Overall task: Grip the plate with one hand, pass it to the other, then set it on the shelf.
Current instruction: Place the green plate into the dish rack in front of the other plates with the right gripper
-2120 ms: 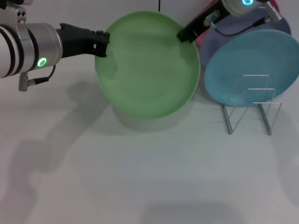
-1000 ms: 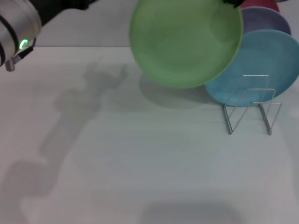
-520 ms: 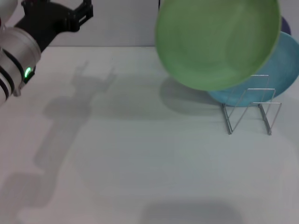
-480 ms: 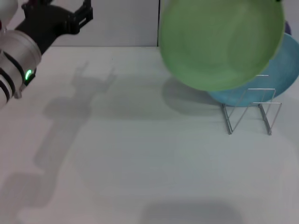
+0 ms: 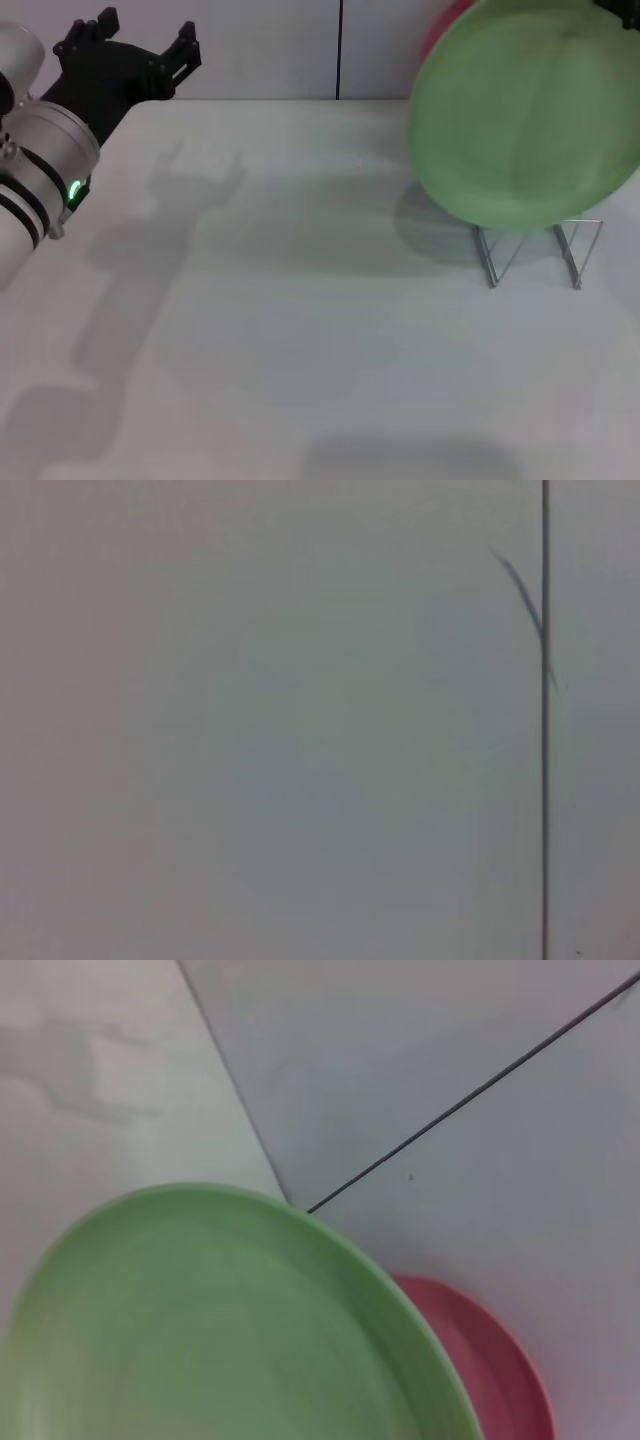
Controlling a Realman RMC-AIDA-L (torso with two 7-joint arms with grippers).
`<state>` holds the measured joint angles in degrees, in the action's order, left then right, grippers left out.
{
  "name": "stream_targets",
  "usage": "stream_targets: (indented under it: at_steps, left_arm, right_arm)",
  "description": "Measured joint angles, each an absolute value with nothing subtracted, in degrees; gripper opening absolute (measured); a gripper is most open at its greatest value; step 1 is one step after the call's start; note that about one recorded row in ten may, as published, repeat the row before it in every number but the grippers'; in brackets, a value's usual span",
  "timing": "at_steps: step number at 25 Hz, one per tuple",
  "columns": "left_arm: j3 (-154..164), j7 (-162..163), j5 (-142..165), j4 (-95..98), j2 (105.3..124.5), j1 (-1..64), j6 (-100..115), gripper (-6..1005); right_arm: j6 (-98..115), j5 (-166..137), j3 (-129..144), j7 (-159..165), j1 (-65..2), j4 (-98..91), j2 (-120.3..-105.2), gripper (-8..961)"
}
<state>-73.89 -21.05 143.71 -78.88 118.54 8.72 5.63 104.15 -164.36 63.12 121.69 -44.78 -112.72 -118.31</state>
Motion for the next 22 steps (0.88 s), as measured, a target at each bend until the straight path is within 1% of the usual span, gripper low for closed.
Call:
stream_targets:
  at_steps: [13, 22]
  left_arm:
    - [-71.6, -21.0, 141.6, -75.2, 118.57, 9.6, 7.6, 856]
    - [-71.0, -21.0, 141.4, -74.4, 118.56, 10.1, 7.6, 856]
  right_arm:
    - [100.3, -167.3, 65.3, 116.0, -43.4, -112.5, -118.75, 24]
    - [99.1, -167.4, 67.0, 113.8, -42.6, -112.9, -117.88, 24]
